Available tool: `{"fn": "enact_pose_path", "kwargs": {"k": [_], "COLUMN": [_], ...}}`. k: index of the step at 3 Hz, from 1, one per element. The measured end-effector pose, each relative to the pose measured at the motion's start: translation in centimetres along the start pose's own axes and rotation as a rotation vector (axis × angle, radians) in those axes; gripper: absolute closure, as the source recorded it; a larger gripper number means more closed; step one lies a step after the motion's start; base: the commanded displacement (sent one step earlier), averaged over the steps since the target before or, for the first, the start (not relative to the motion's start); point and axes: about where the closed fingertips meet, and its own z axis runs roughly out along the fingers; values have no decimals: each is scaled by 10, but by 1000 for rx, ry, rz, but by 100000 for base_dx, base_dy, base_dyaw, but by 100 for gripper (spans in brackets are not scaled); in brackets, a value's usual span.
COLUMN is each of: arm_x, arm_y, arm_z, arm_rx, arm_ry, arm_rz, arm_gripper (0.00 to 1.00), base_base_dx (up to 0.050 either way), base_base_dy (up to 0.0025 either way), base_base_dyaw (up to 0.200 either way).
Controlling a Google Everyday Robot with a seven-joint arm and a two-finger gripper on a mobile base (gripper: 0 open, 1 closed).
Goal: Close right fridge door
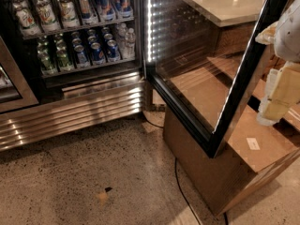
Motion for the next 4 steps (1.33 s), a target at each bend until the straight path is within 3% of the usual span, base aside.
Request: {"fn": "enact_pose_path", "kwargs": {"k": [1, 2, 3, 4], "arm_x": [0, 0, 0, 0], "arm_y": [0, 0, 0, 0], "arm_z": [0, 0, 0, 0], "arm_rx": [0, 0, 0, 0], "arm_ry": [0, 0, 0, 0], "arm_rz": [0, 0, 0, 0], "arm_gripper": [0, 0, 0, 19], "base_base_dx": [-1, 4901, 0, 0], "base_base_dy": [1, 0, 0, 0], "base_base_dyaw": [-20010, 8, 0, 0]}}
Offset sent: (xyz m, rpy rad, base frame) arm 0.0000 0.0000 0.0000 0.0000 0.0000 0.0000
